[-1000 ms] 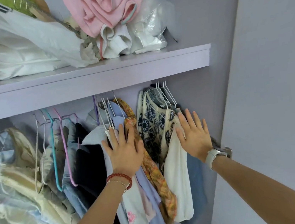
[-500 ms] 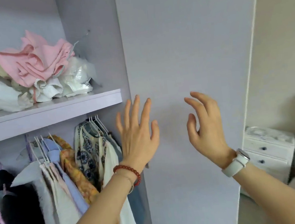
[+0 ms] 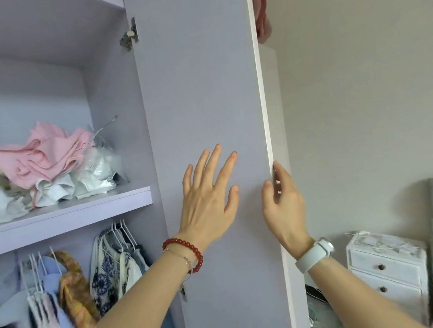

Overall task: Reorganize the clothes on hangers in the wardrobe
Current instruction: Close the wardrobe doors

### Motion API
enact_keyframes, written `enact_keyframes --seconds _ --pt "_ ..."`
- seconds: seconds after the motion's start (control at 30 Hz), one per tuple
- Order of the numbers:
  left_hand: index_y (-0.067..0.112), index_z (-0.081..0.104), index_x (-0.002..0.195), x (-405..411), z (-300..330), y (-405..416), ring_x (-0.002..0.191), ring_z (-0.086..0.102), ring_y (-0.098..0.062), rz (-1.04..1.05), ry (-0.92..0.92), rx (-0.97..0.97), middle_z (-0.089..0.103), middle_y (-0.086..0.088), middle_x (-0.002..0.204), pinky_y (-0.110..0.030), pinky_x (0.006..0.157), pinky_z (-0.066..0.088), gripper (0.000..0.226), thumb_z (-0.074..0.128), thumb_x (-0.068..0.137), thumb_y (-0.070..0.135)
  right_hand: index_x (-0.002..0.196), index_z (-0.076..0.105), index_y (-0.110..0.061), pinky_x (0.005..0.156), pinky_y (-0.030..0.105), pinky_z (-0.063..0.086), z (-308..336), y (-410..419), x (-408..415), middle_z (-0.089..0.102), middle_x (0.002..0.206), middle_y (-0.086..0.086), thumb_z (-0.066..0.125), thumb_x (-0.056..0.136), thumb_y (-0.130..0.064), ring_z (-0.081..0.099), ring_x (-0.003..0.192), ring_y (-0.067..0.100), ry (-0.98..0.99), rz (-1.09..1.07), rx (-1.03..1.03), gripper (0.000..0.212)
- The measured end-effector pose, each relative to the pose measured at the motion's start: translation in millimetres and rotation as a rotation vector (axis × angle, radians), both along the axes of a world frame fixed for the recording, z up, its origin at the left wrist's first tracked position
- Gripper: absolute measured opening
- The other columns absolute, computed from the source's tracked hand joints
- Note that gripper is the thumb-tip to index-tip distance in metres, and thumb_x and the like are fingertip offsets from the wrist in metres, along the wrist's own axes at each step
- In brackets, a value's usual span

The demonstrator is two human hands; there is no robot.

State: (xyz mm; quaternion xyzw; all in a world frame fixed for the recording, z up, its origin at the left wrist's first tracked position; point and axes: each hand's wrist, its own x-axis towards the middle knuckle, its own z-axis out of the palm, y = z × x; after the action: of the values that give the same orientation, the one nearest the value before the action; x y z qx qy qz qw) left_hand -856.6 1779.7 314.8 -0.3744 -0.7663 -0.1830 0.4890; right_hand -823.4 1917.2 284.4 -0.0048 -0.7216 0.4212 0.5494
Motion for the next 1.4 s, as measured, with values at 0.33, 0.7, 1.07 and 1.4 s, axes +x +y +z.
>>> enact_keyframes --seconds 0.33,0.7,1.07,1.4 --pt "0.017 0.034 0.14 31.9 71.7 -101.9 0.14 0.013 -0.022 0.133 0.322 -0.011 0.019 -0.001 0.149 -0.046 0.113 0.01 0.05 0.034 0.091 0.03 0.121 0.049 -0.023 0.094 0.026 0.045 2.5 -99.7 4.6 0.055 0.121 -0.008 0.038 0.09 -0.02 0.052 0.114 0.007 0.344 0.621 0.253 0.033" --pt "0.011 0.042 0.137 16.4 72.0 -289.8 0.136 0.028 -0.035 0.901 0.285 -0.232 0.035 -0.005 0.147 -0.055 0.102 0.03 0.059 0.036 0.088 0.044 0.134 -0.014 -0.046 0.115 0.047 -0.004 8.7 -267.1 -79.2 -0.027 0.145 -0.01 0.036 0.093 -0.047 -0.026 0.137 0.016 0.029 0.467 0.922 0.064" --pt "0.033 -0.017 0.143 -67.3 66.9 -350.3 0.141 -0.017 -0.03 1.282 -0.122 -0.123 -0.019 -0.006 0.154 -0.057 0.11 0.002 0.07 0.026 0.093 0.056 0.144 -0.007 -0.036 0.114 0.047 -0.001 18.4 -340.5 -150.7 -0.028 0.151 -0.003 0.039 0.094 -0.036 -0.026 0.138 0.025 -0.22 0.339 1.114 0.067" --pt "0.031 -0.005 0.146 -78.5 74.1 -351.2 0.142 -0.008 -0.031 1.277 -0.228 -0.127 -0.008 -0.01 0.155 -0.06 0.108 0.004 0.065 0.033 0.094 0.047 0.145 0.009 -0.03 0.115 0.048 0.004 27.1 -345.9 -158.5 -0.018 0.154 -0.003 0.033 0.096 -0.029 -0.017 0.141 0.022 -0.32 0.341 1.134 0.055"
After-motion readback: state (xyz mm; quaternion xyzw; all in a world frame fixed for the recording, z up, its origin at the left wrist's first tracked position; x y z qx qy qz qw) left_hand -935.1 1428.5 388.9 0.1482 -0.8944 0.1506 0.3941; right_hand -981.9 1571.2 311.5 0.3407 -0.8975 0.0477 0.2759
